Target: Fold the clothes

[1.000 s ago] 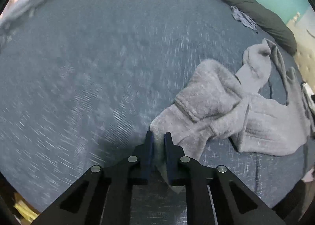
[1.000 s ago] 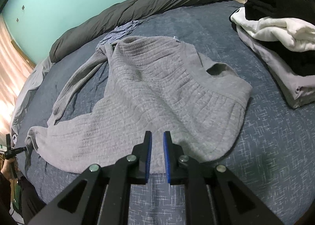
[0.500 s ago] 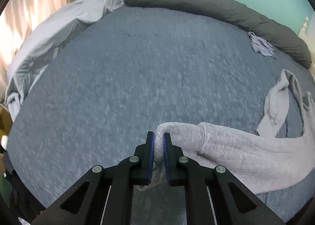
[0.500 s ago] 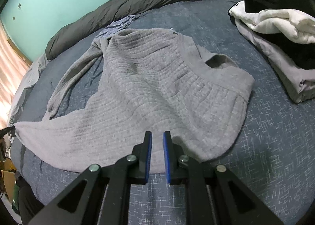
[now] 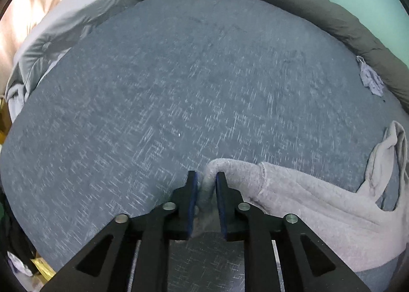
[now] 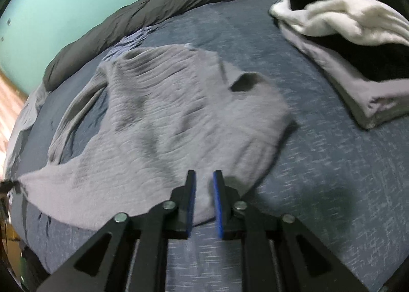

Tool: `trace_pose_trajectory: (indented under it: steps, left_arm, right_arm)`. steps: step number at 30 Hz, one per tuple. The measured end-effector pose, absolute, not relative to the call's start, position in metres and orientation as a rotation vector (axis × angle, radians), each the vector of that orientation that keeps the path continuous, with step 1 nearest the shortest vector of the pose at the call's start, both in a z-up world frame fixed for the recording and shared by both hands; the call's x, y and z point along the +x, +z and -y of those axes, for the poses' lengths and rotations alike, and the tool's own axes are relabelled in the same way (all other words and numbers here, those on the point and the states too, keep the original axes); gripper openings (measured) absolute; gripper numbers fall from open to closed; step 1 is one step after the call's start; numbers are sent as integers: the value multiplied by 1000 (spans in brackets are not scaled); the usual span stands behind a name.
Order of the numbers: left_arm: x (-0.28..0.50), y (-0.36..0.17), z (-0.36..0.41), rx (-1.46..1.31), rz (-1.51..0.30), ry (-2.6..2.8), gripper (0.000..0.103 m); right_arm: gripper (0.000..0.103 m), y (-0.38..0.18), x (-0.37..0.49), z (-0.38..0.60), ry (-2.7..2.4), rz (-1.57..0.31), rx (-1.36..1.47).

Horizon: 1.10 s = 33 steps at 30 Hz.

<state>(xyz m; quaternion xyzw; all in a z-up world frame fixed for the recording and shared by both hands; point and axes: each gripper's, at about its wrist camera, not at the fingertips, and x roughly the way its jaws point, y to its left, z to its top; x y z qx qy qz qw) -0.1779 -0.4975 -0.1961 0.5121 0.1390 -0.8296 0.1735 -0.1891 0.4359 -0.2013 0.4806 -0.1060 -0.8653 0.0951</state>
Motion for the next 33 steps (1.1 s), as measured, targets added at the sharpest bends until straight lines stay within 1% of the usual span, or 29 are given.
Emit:
trace_pose_trajectory:
  steps: [1,3,5,7,13,17,18,19,21,22,25,33]
  left_arm:
    - [-175,-195,498,1439,-403,-2349,30]
    - [-169,-193,499,1412,-419,-2341,40]
    - [-164,-188,499,1400,-419,-2342,42]
    - [-161,-182,493,1404,-400,-2354,42]
    - [-151,-165,465,1432,-372,-2409,44]
    - [-153,-164,441,1467,-360,-2443,45]
    - [-153,-165,435,1478,-359,-2450,45]
    - [-154,-165,429,1489,-358,-2458,45]
    - [-155,-166,416,1511,-355,-2473,45]
    - [-156,-166,410,1522,-354,-2480,45]
    - [-157,-166,393,1546,-342,-2502,45]
    - [-154,-152,362,1573,-315,-2569,45]
  right_arm:
    - [32,-202,-190,-442,-2577,342,1428]
    - [37,-203,-193,-458,-2603,421,1430]
    - [40,-202,-195,-469,-2628,464,1427]
    - [51,-201,-200,-477,-2661,477,1431]
    - [51,-202,-221,-490,-2698,595,1417]
    - [51,-213,-238,-482,-2642,652,1493]
    - [48,-215,-240,-478,-2625,637,1509]
    - [31,-217,-241,-474,-2623,596,1524]
    - [17,-219,-241,-470,-2620,544,1540]
    - [14,-219,-240,-471,-2618,538,1539]
    - [10,-211,-231,-478,-2622,557,1497]
    - [8,-174,-171,-515,-2590,621,1353]
